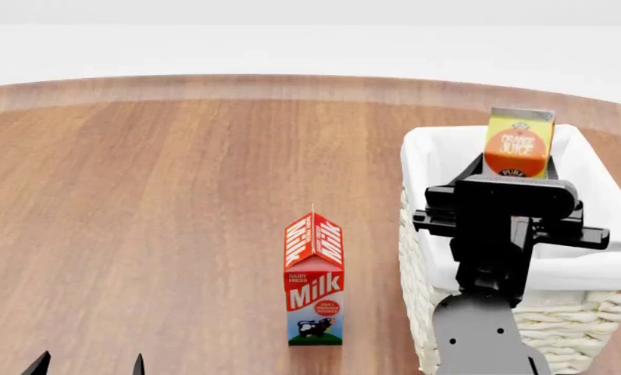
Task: Pick up the orange juice, and put it in the basket.
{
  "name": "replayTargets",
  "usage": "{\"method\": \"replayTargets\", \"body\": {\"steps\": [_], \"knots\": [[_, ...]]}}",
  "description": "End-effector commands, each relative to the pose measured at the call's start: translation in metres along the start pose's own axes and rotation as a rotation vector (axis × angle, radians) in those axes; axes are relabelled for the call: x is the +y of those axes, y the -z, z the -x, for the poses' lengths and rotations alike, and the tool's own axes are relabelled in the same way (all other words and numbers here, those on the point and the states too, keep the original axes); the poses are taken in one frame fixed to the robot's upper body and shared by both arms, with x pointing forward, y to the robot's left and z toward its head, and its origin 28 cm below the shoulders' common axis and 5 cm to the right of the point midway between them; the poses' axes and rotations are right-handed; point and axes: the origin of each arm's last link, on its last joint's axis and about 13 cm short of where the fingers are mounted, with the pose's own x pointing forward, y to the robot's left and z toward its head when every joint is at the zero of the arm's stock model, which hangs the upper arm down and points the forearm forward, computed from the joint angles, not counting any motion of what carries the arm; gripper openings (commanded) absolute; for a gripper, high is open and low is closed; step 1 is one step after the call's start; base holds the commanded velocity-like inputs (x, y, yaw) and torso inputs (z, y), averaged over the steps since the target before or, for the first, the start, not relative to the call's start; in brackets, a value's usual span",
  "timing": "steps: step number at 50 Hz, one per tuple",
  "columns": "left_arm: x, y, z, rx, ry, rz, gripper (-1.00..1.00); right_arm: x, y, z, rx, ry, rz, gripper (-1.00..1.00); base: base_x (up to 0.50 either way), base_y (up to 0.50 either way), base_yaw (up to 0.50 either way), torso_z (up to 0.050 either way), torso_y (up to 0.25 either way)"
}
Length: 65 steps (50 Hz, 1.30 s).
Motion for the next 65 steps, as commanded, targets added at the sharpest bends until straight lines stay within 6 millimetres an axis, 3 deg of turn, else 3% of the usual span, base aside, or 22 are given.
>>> {"method": "replayTargets", "body": {"steps": [1,24,25,58,65], "knots": [[0.0,0.0,0.0,0.0,0.0,0.0,1.0,0.001,-0.002,-0.001,-0.02,-0.002,0.039,-1.0,0.0,0.0,0.0,0.0,0.0],[0.0,0.0,0.0,0.0,0.0,0.0,1.0,0.003,0.0,0.001,-0.005,-0.015,0.046,-1.0,0.0,0.0,0.0,0.0,0.001],[0.0,0.0,0.0,0.0,0.0,0.0,1.0,0.003,0.0,0.001,-0.007,-0.011,0.051,1.0,0.0,0.0,0.0,0.0,0.0],[0.0,0.0,0.0,0.0,0.0,0.0,1.0,0.01,-0.009,0.0,-0.1,-0.067,-0.007,1.0,0.0,0.0,0.0,0.0,0.0],[0.0,0.0,0.0,0.0,0.0,0.0,1.0,0.004,-0.028,0.017,-0.17,-0.097,-0.046,1.0,0.0,0.0,0.0,0.0,0.0]]}}
